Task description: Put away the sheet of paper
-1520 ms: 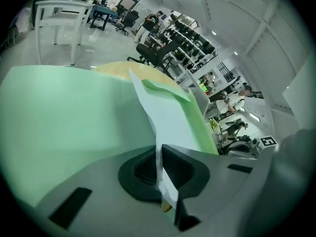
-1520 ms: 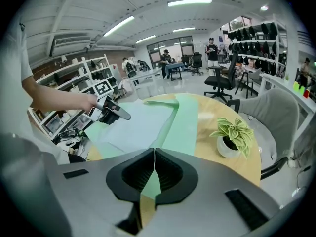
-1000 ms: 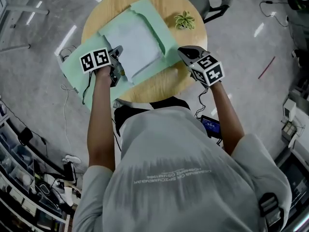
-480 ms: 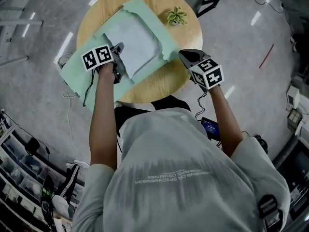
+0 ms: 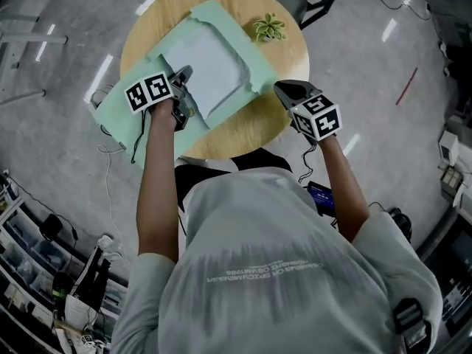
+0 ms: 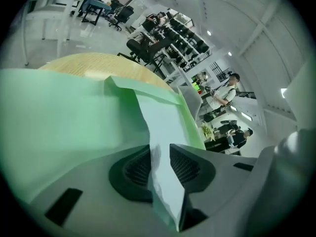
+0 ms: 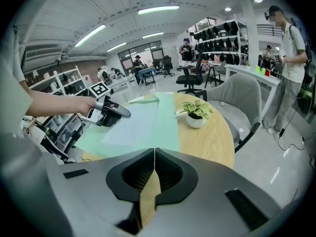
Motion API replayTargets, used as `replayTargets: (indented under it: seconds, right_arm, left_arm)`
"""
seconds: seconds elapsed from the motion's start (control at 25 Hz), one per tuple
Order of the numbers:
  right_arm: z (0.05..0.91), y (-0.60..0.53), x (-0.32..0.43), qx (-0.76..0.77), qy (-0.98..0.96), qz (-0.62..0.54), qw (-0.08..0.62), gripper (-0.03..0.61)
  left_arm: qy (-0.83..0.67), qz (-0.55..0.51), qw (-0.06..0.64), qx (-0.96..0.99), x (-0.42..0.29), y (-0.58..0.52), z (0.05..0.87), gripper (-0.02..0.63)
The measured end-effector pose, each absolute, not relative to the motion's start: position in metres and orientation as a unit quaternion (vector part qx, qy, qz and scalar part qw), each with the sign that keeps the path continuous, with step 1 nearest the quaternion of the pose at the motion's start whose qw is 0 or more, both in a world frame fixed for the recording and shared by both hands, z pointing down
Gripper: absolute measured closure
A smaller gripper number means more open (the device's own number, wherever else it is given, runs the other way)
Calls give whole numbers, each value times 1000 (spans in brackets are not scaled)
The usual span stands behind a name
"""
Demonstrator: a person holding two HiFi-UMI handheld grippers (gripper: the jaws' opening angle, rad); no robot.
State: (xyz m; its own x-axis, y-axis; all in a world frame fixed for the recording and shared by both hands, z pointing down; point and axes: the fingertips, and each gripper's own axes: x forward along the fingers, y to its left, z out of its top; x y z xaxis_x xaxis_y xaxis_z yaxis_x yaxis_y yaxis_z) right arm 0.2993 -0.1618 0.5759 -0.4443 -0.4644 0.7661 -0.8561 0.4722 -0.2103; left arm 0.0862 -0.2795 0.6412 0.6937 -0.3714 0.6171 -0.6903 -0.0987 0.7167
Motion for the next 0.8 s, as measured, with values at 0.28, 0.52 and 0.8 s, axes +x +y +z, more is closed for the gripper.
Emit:
replayTargets:
  seconds: [0.28, 0.52, 0.8]
  right_arm:
    - [580, -173, 289, 401, -802, 295, 330, 547]
    - [572, -180, 280, 396, -809, 284, 328, 546]
    - [572, -166, 289, 405, -802, 290, 330, 546]
  left_arm:
    - [-343, 174, 570, 726, 64, -248, 645, 535]
    - [-322, 158, 585, 727, 82, -233, 643, 580]
    - [-344, 127, 588, 721, 89, -243, 644, 580]
